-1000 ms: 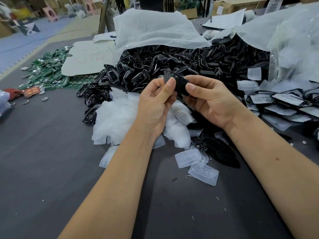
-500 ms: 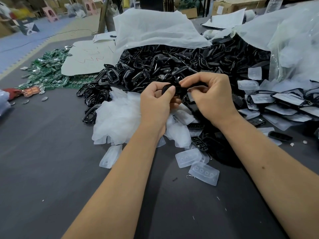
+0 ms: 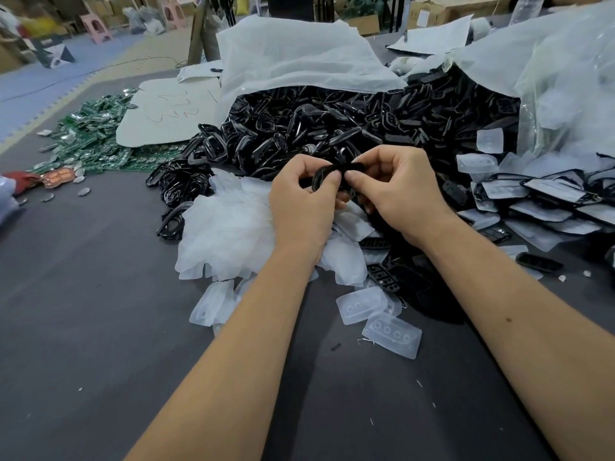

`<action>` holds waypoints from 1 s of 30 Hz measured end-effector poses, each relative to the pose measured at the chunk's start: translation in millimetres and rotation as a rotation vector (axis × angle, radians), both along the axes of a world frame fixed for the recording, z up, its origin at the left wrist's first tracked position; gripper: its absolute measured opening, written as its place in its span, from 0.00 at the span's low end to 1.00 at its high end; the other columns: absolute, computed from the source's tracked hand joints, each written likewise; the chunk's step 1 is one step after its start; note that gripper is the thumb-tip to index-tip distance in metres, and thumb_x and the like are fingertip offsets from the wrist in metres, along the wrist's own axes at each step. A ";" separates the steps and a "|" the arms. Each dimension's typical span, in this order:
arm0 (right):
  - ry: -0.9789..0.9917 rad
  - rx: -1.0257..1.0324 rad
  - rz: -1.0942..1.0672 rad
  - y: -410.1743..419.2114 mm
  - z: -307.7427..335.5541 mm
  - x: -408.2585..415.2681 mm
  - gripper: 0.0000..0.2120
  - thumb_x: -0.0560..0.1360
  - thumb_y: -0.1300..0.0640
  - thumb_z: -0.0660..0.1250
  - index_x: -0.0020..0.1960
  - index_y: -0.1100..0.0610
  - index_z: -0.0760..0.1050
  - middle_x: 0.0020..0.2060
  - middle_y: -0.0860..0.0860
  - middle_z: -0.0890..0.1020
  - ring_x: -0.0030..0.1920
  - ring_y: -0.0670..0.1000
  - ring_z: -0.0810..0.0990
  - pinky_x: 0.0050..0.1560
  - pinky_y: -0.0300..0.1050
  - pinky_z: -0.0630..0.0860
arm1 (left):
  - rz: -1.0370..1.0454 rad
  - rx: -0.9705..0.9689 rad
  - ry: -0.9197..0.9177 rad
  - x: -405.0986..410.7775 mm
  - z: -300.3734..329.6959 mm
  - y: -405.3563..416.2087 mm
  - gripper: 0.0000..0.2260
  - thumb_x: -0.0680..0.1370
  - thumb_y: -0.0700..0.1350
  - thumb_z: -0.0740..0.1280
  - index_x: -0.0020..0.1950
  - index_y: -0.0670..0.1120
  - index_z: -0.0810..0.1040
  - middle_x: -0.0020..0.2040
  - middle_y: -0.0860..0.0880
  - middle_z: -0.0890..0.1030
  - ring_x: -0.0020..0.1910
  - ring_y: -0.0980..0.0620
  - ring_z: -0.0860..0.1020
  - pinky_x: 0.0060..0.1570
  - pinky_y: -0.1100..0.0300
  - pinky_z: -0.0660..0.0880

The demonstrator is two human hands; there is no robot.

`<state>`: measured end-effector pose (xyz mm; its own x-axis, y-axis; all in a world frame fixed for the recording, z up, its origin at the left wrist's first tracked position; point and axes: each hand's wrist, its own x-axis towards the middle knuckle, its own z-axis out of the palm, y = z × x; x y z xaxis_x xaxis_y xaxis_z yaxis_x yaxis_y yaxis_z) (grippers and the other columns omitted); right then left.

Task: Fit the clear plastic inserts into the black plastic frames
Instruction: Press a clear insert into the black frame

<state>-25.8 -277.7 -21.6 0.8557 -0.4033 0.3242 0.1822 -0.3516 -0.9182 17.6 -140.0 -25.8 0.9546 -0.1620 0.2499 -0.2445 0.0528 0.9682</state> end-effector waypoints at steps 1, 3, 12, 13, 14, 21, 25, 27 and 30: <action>0.003 -0.010 -0.006 0.5 -0.2 0.5 0.04 0.75 0.61 0.77 0.46 0.56 0.82 0.33 0.52 0.84 0.29 0.47 0.80 0.32 0.42 0.76 | 0.006 0.009 -0.009 0.0 -0.2 0.3 0.06 0.78 0.33 0.72 0.47 0.44 0.80 0.38 0.49 0.82 0.31 0.49 0.85 0.32 0.59 0.79; 0.010 -0.028 -0.017 0.4 -0.4 1.1 0.04 0.75 0.61 0.77 0.46 0.56 0.82 0.34 0.54 0.84 0.30 0.49 0.79 0.35 0.44 0.76 | 0.010 0.015 -0.011 -0.2 -0.4 0.8 0.07 0.78 0.33 0.72 0.46 0.45 0.80 0.37 0.49 0.82 0.31 0.48 0.85 0.30 0.60 0.78; 0.044 0.249 0.073 -1.5 11.4 -5.2 0.06 0.75 0.65 0.77 0.47 0.58 0.81 0.28 0.50 0.79 0.25 0.48 0.77 0.24 0.40 0.72 | -0.060 -0.095 -0.006 -1.6 1.2 0.9 0.06 0.77 0.32 0.71 0.49 0.42 0.80 0.33 0.51 0.82 0.30 0.51 0.82 0.30 0.62 0.77; 0.061 0.308 0.087 -1.7 14.3 -4.8 0.06 0.75 0.66 0.76 0.46 0.57 0.81 0.28 0.50 0.79 0.25 0.47 0.77 0.24 0.40 0.72 | -0.093 -0.146 0.020 -1.2 2.7 1.4 0.06 0.77 0.31 0.71 0.50 0.41 0.80 0.34 0.50 0.82 0.31 0.52 0.82 0.31 0.62 0.77; 0.074 0.403 0.105 -2.0 17.1 -4.3 0.06 0.75 0.66 0.76 0.46 0.58 0.81 0.29 0.50 0.80 0.26 0.47 0.77 0.24 0.39 0.72 | -0.152 -0.220 0.066 -1.2 4.8 2.4 0.07 0.78 0.32 0.72 0.53 0.41 0.80 0.37 0.48 0.83 0.32 0.52 0.81 0.33 0.62 0.77; 0.121 0.776 0.340 -13.8 34.4 -9.1 0.09 0.68 0.63 0.73 0.47 0.58 0.77 0.31 0.51 0.80 0.27 0.43 0.73 0.23 0.30 0.68 | -0.436 -0.326 0.099 -3.6 10.7 4.7 0.19 0.76 0.32 0.74 0.66 0.42 0.80 0.58 0.40 0.82 0.55 0.45 0.83 0.61 0.49 0.80; 0.160 0.753 0.360 -15.0 37.5 -9.7 0.12 0.66 0.63 0.73 0.48 0.57 0.77 0.34 0.51 0.79 0.27 0.42 0.73 0.23 0.30 0.67 | -0.405 -0.351 0.100 -3.7 9.8 3.3 0.16 0.77 0.33 0.73 0.65 0.36 0.79 0.57 0.36 0.83 0.57 0.39 0.82 0.64 0.46 0.78; 0.184 0.745 0.379 -13.9 38.3 -8.6 0.10 0.69 0.64 0.73 0.48 0.57 0.77 0.34 0.51 0.78 0.28 0.43 0.73 0.23 0.30 0.67 | -0.404 -0.350 0.106 -3.0 9.3 4.5 0.17 0.78 0.33 0.72 0.67 0.32 0.77 0.57 0.35 0.83 0.57 0.38 0.82 0.63 0.47 0.79; 0.237 0.689 0.362 -13.6 39.5 -7.1 0.05 0.78 0.66 0.68 0.47 0.56 0.78 0.32 0.50 0.78 0.28 0.43 0.71 0.23 0.31 0.66 | -0.414 -0.359 0.102 -1.1 7.6 6.2 0.17 0.78 0.32 0.72 0.67 0.34 0.77 0.58 0.35 0.83 0.59 0.37 0.81 0.62 0.49 0.79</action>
